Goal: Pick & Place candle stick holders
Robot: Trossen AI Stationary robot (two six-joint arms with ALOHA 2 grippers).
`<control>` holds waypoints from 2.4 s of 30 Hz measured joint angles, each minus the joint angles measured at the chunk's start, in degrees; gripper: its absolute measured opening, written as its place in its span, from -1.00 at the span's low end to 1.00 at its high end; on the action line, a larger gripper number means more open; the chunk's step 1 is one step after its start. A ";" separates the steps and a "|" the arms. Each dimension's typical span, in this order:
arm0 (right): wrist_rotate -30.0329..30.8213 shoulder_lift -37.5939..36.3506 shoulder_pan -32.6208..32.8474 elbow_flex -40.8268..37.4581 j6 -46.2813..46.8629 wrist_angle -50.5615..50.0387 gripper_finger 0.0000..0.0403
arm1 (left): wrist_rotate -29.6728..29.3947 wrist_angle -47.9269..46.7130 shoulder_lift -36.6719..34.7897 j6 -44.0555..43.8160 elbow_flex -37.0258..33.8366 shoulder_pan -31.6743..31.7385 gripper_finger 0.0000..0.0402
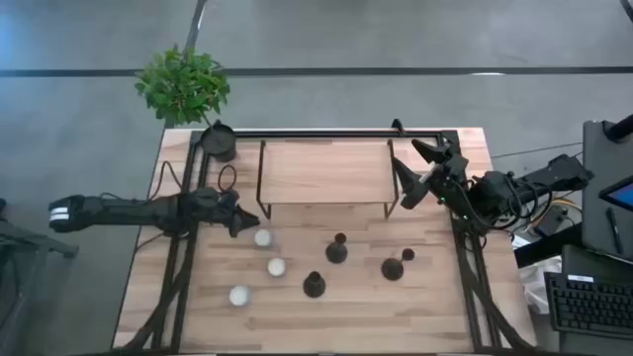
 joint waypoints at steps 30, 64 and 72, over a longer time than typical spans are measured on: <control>0.02 0.00 0.00 0.00 0.05 0.47 0.82 | -0.02 0.01 -0.01 -0.01 -0.01 0.01 -0.26; -27.96 0.74 -0.04 0.04 13.55 1.73 0.82 | -14.42 2.88 -0.02 -4.46 -0.06 0.00 -0.26; -27.96 0.72 -0.04 0.04 13.26 1.70 0.82 | -23.10 8.00 -0.02 -7.64 -0.06 0.02 -0.26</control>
